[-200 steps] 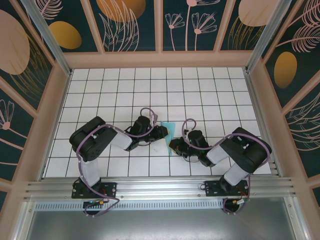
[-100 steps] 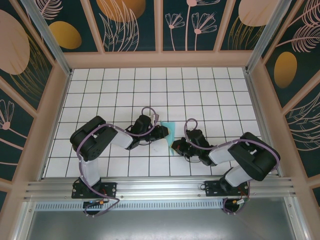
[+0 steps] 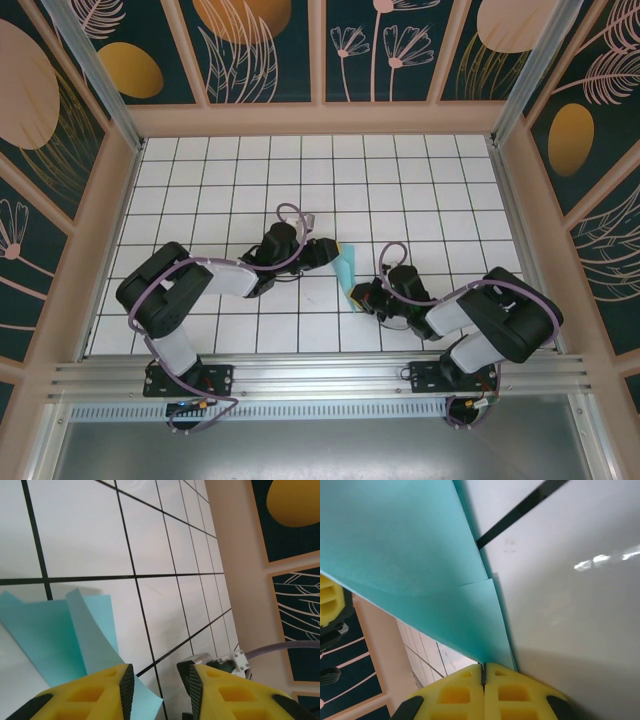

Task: Fold a paper plane with a square sheet of paper (pick it up from the middle)
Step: Fold the wing for the fifth time at the center of the table.

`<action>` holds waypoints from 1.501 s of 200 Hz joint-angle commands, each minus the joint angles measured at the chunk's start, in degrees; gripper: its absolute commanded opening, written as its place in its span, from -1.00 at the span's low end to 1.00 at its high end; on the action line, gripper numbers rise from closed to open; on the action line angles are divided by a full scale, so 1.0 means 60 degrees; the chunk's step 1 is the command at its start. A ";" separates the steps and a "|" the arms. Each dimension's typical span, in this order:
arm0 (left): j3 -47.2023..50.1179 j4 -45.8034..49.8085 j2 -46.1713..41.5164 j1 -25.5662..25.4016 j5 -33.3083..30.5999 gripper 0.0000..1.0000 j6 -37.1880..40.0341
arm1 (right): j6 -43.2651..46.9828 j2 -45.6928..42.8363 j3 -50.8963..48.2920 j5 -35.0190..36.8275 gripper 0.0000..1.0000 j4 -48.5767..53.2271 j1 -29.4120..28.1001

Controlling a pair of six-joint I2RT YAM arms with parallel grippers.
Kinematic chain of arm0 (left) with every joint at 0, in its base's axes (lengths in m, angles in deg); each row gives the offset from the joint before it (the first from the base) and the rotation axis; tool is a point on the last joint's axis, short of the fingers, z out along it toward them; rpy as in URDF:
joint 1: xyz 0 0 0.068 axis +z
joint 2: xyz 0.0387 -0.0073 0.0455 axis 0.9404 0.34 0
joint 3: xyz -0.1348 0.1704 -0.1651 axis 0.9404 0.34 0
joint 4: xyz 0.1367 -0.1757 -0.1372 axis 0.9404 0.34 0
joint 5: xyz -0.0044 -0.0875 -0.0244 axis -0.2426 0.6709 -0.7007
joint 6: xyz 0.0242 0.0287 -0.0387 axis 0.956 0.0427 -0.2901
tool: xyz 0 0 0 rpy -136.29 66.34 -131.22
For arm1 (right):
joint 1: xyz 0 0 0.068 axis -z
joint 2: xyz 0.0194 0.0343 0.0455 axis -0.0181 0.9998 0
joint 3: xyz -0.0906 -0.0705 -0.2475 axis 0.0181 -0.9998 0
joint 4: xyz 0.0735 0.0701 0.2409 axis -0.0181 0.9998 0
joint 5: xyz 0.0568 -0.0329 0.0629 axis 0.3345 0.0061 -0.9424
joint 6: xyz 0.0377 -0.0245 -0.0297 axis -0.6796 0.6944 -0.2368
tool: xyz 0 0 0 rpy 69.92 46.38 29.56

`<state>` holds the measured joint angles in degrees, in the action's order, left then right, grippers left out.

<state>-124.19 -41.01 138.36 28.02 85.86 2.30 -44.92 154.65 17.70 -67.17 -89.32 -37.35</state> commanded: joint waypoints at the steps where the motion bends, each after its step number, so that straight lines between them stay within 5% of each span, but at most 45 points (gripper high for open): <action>1: 0.0219 -0.0244 -0.0086 -0.0011 -0.0066 -0.31 -0.0027 | -0.0409 0.0066 -0.0221 -0.0374 -1.00 -0.0917 0.0151; 113: -0.0017 -0.1620 0.1174 -0.0185 0.1701 -0.37 0.0006 | -0.0624 0.0406 -0.0066 -0.0792 -1.00 -0.0703 0.0424; 192: -0.0333 -0.1869 0.1935 -0.0245 0.1770 -0.36 -0.0178 | -0.0399 0.0398 0.0194 -0.0853 -1.00 -0.0291 0.0437; 248: 0.0759 -0.2153 0.0719 -0.0244 0.0890 -0.29 -0.0400 | -0.0255 0.0201 0.0303 -0.0780 -1.00 0.0231 0.0440; 300: 0.0569 -0.2388 0.0867 -0.0282 0.1710 -0.33 -0.0259 | -0.0238 0.0200 0.0348 -0.0795 -1.00 0.0225 0.0463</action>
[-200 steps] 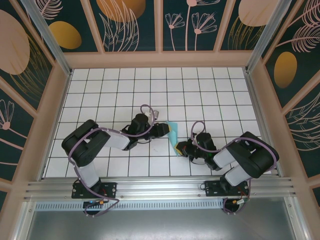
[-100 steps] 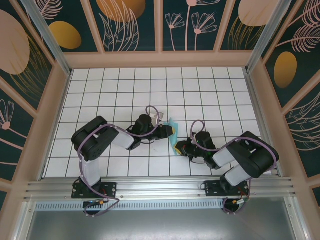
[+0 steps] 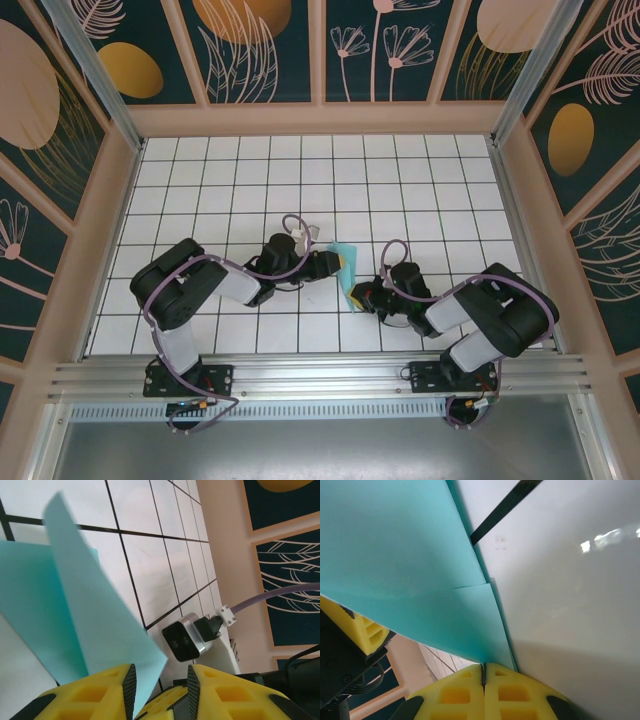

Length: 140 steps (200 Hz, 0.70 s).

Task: Fold a paper plane with a square sheet of paper (pick it up from the middle)
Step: Fold the wing for the fifth time at the center of the table.

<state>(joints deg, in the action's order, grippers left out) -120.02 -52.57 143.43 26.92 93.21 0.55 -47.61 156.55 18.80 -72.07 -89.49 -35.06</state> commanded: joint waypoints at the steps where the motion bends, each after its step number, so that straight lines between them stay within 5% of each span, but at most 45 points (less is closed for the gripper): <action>1: -0.0123 -0.0460 0.0021 -0.0105 0.0496 -0.33 0.0037 | 0.0210 -0.0124 0.0172 0.0021 -1.00 0.0254 0.0075; 140: -0.0810 -0.0460 0.1321 -0.0233 0.0178 -0.33 0.0304 | 0.0254 -0.0116 0.0147 0.0005 -1.00 0.0298 0.0073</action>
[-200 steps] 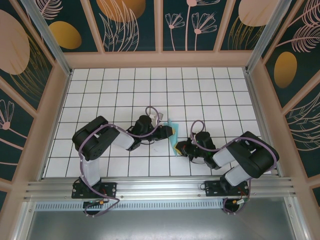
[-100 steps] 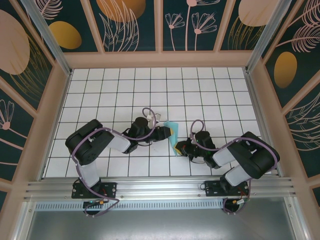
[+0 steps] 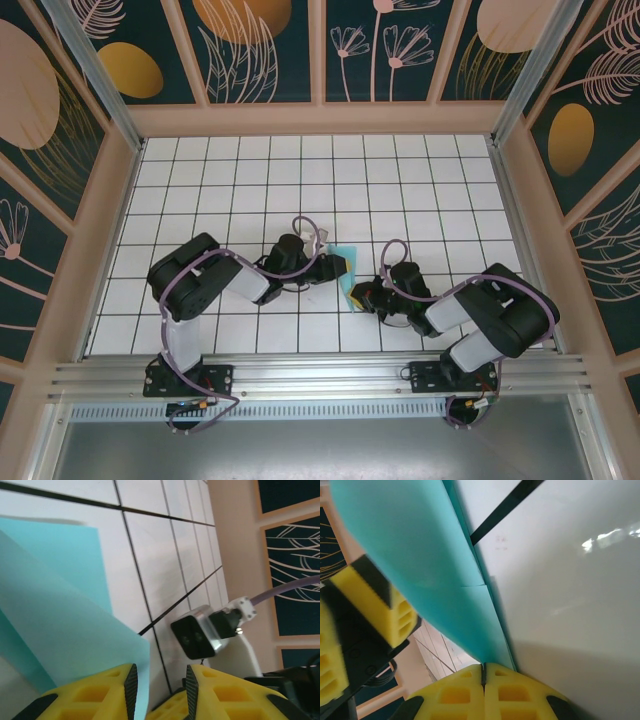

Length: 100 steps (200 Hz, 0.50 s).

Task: Fold a paper plane with a square sheet of paper (pick it up from the middle)
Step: Fold the wing for the fifth time at the center of the table.

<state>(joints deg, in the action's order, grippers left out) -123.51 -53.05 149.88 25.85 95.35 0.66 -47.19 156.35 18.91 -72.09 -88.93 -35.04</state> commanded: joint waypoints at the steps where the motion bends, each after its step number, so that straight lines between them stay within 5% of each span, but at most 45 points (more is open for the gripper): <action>1: -0.0226 -0.0394 0.0248 -0.0059 -0.0199 -0.33 0.0294 | 0.0185 -0.0090 0.0122 0.0010 -1.00 0.0196 0.0075; 100: -0.0675 0.0376 0.0975 -0.0062 -0.0437 -0.36 0.0547 | 0.0566 -0.0939 0.0312 0.0265 -0.92 0.1654 0.0058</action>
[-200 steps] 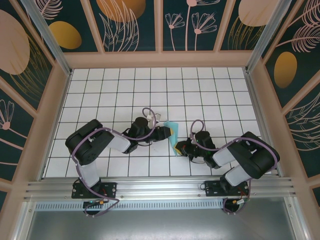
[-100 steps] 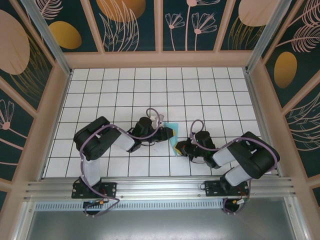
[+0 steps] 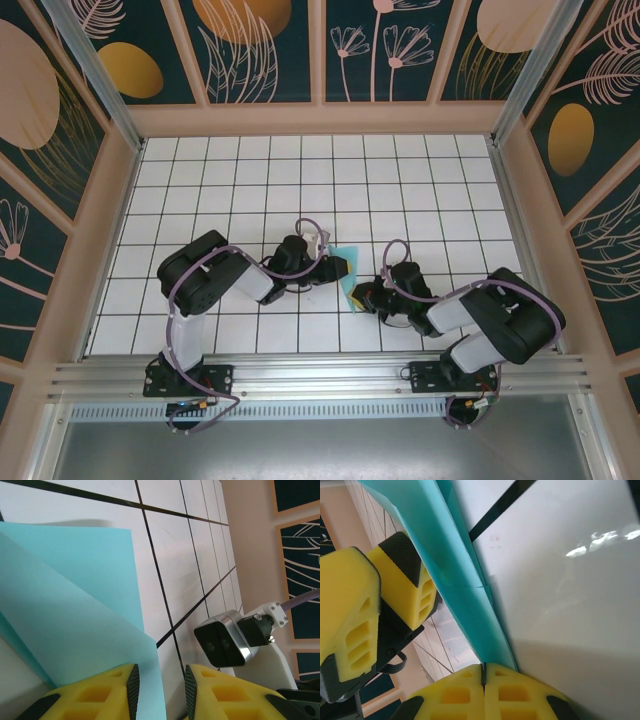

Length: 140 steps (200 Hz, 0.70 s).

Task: Fold a paper plane with a square sheet of paper (pick it up from the middle)
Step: Fold the wing for the fifth time at the center of the table.

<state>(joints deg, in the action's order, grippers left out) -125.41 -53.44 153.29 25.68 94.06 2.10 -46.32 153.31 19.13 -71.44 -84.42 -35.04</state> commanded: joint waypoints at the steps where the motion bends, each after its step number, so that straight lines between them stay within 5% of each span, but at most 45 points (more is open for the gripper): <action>1: -0.0368 0.0474 0.0418 -0.0034 -0.0222 -0.36 0.0316 | 0.0427 -0.0459 0.0287 0.0161 -0.92 0.0955 0.0054; 88: -0.0842 0.1386 0.0531 -0.0020 0.0002 -0.41 0.0714 | 0.1599 -0.2971 0.0931 0.1554 -0.49 0.5584 -0.0028; 114: -0.0846 0.1448 0.0520 -0.0034 0.0073 -0.41 0.0756 | 0.2127 -0.3755 0.1073 0.1490 -0.19 0.5969 0.0110; 140: -0.0855 0.1459 0.0511 -0.0031 0.0094 -0.41 0.0778 | 0.2363 -0.3327 0.1357 0.1215 -0.15 0.5975 0.0202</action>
<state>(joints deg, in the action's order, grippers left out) -129.68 -47.78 154.40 25.68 95.53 4.73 -35.44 131.81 25.00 -64.05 -52.21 -34.49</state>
